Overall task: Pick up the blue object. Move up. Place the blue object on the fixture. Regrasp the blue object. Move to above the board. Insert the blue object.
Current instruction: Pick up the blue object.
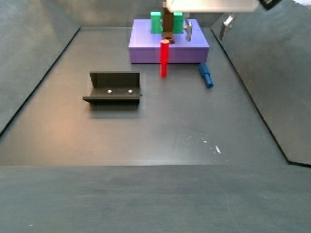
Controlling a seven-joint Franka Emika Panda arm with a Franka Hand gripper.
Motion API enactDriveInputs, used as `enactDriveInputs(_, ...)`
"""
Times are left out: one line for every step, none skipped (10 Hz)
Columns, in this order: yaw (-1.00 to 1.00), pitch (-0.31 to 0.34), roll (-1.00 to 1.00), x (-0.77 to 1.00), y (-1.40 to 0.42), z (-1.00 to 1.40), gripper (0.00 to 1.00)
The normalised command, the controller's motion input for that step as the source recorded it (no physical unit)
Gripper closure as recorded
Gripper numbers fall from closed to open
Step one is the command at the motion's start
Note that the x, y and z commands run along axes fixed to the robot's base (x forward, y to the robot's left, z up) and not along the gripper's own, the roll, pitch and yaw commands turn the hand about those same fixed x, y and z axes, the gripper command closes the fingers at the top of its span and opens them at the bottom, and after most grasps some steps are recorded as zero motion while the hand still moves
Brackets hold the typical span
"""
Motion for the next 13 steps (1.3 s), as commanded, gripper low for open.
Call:
enactDriveInputs(-0.21, 0.007, 0.31, 0.00, -0.08, -0.27, 0.00)
enactDriveInputs(-0.07, -0.003, 0.35, -0.17, -0.03, -0.43, 0.00)
enactDriveInputs(-0.03, -0.026, 0.33, -0.22, 0.00, -0.47, 0.00)
enactDriveInputs(0.00, -0.017, 0.24, -0.17, 0.00, -0.50, 0.00)
enactDriveInputs(0.00, -0.024, 0.21, -0.13, 0.00, -0.49, 0.00)
enactDriveInputs(0.00, -0.064, 0.30, -0.17, 0.00, -0.58, 0.00)
enactDriveInputs(0.00, -0.033, 0.29, 0.00, 0.00, -0.55, 0.00)
enactDriveInputs(0.00, 0.000, 0.24, 0.03, -0.02, -0.47, 0.00)
enactDriveInputs(0.00, 0.000, 0.18, 0.11, -0.04, -0.39, 0.00)
enactDriveInputs(0.00, -0.040, 0.22, 0.00, -0.01, -0.47, 0.00)
enactDriveInputs(0.00, -0.033, 0.25, 0.00, 0.00, -0.47, 0.00)
enactDriveInputs(0.00, 0.000, 0.22, 0.03, -0.02, -0.49, 0.00)
enactDriveInputs(0.00, -0.079, 0.09, 0.01, -0.03, -0.48, 0.00)
